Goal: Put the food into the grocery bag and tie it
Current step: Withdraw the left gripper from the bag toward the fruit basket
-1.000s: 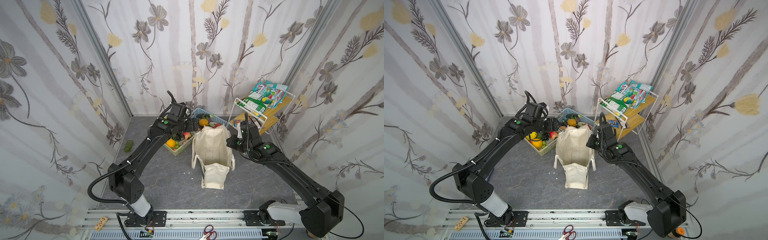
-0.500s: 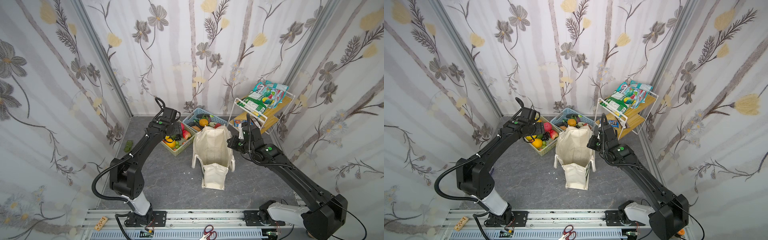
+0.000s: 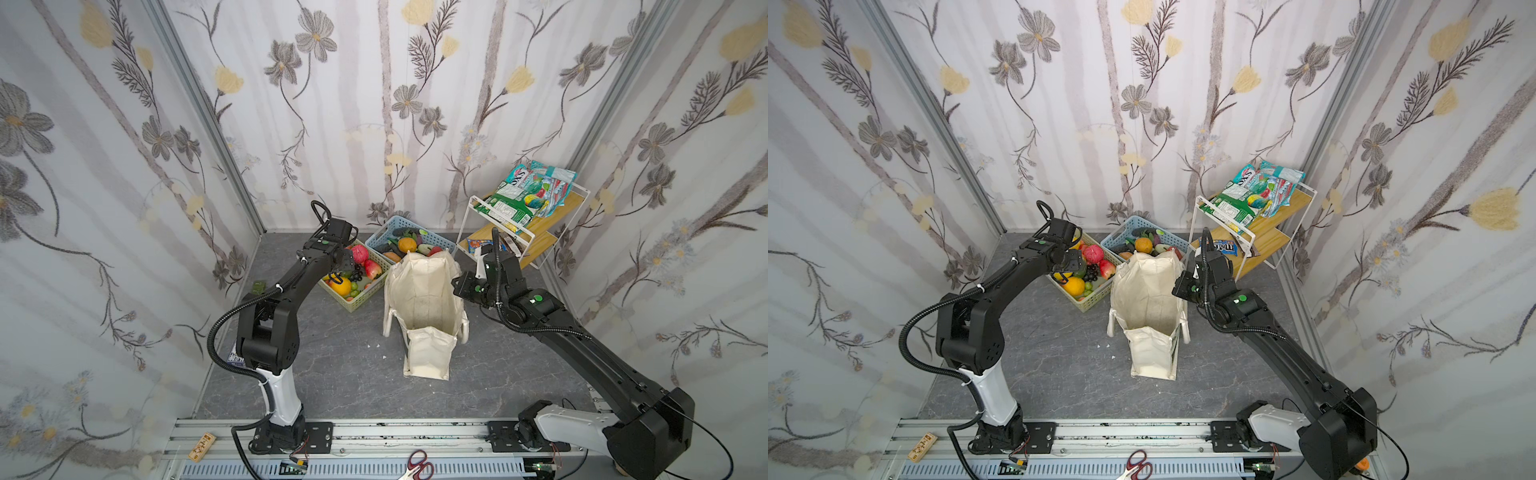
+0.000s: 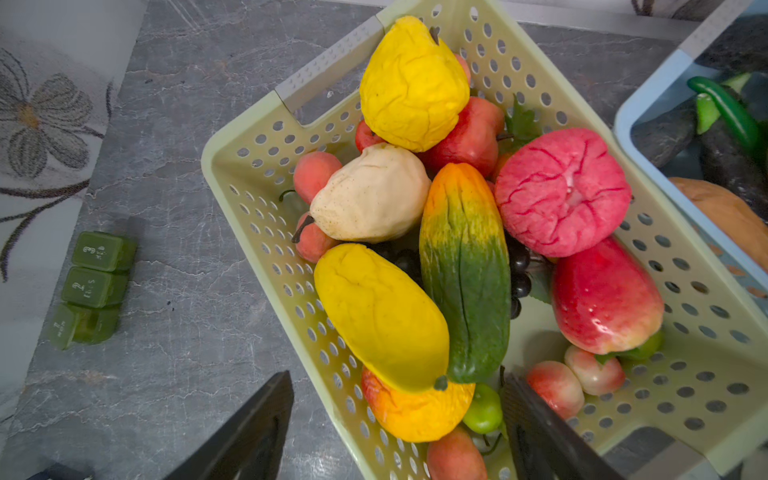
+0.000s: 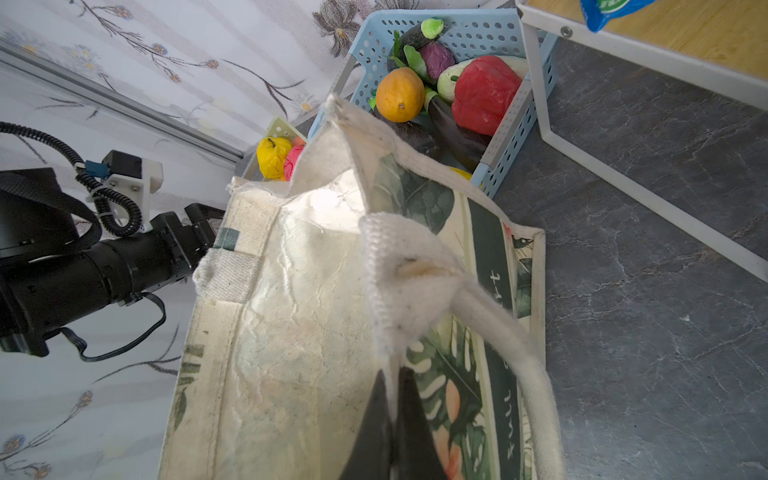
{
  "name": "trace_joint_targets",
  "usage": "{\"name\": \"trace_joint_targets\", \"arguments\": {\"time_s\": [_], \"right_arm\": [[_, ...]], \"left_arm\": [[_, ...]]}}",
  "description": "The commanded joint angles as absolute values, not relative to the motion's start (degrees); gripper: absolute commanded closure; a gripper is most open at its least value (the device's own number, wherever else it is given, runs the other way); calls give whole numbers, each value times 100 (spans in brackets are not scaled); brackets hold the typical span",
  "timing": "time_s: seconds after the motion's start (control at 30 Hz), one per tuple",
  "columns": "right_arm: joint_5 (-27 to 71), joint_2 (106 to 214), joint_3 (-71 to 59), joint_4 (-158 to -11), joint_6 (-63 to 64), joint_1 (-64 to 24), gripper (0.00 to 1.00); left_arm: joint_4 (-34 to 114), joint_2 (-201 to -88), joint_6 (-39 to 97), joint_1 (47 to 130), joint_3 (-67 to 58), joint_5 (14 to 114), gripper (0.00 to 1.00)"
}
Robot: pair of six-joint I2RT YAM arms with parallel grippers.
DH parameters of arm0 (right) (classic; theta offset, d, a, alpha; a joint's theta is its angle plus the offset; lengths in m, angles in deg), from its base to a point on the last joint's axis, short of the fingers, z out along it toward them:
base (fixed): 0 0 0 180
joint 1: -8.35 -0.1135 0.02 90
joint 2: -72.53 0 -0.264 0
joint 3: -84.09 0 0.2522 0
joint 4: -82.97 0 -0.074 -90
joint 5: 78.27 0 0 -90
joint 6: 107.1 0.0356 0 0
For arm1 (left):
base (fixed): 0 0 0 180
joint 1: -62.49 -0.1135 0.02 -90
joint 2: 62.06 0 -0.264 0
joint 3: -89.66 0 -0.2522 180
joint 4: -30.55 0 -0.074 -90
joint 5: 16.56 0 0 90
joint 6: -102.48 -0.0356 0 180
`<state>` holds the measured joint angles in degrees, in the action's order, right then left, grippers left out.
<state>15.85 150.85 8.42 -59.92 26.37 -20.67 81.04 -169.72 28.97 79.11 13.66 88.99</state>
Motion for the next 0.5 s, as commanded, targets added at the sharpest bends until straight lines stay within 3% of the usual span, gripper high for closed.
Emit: {"name": "trace_joint_targets", "arguments": {"time_s": [0.0, 0.47], "right_arm": [[1585, 15085, 802, -6165, 2711, -2083, 97], [1588, 15101, 777, -6165, 2720, -2109, 97]], "left_arm": [[8008, -17157, 2874, 7909, 1487, 9158, 19], [7900, -17540, 2837, 7832, 1557, 9447, 28]]}}
